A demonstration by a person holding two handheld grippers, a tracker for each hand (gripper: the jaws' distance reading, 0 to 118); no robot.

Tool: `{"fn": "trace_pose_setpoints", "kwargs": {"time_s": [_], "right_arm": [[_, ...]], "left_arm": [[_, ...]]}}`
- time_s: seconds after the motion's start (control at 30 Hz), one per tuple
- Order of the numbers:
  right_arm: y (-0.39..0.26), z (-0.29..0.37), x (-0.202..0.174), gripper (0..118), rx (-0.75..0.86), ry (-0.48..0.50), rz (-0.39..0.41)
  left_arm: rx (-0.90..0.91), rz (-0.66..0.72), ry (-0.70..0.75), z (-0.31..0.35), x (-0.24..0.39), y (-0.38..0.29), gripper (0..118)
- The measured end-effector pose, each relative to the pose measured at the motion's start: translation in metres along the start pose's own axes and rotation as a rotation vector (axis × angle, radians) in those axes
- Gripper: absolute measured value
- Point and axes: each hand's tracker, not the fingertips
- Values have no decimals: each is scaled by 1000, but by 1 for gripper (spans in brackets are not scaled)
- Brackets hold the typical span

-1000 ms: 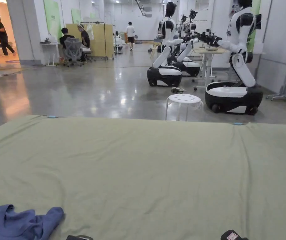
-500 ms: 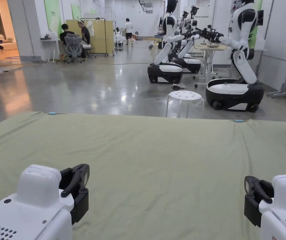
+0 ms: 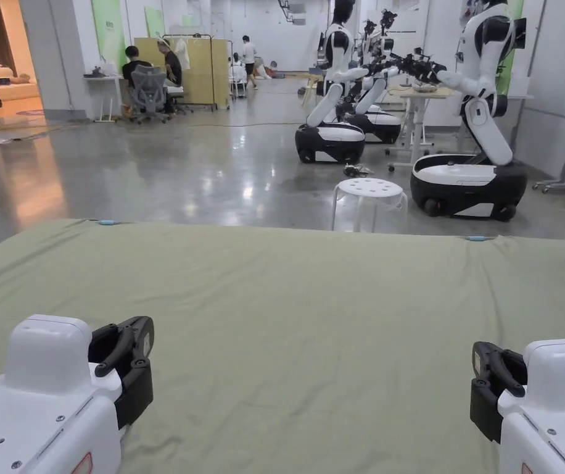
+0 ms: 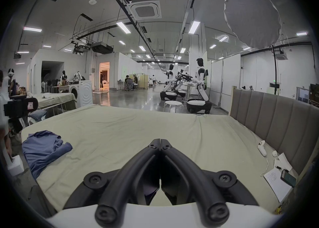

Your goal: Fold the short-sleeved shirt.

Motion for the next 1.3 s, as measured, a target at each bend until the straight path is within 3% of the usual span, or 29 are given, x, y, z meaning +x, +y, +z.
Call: {"fn": "trace_pose_setpoints", "kwargs": {"time_s": [0.13,0.3,0.43,0.6,0.63,0.67,0.7,0.77,0.93,1.07,1.23,1.3], "right_arm": [[5,-18,-37,0,18,73,66],[8,-45,-79,0,-5,233,1],[9,-51,-118,0,-13,298,13],[2,-57,-131,0,-40,411,-15],[1,-57,-130,0,-47,414,-15],[-1,-57,-129,0,-59,412,-16],[-4,-57,-127,0,-75,412,-19],[-9,-58,-120,0,-106,410,-28],[-20,-64,-107,0,-183,369,-15],[-27,-67,-96,0,-225,347,-18],[-33,-69,-85,0,-256,313,-30],[-36,-69,-81,0,-266,318,-53]], "left_arm": [[-13,-15,72,18,-26,2,3],[-59,-24,213,42,-68,-1,3],[-98,-16,291,59,-100,-6,3],[-157,-44,301,60,-141,-19,5],[-198,-26,260,54,-154,-24,12],[-260,13,211,43,-169,-29,42],[-302,33,184,30,-182,-38,60],[-445,55,145,-4,-207,-57,75],[-739,105,54,-80,-250,-121,75],[-863,63,56,-111,-258,-162,75],[-867,197,87,-123,-269,-167,80],[-882,107,79,-125,-262,-169,77]]}}
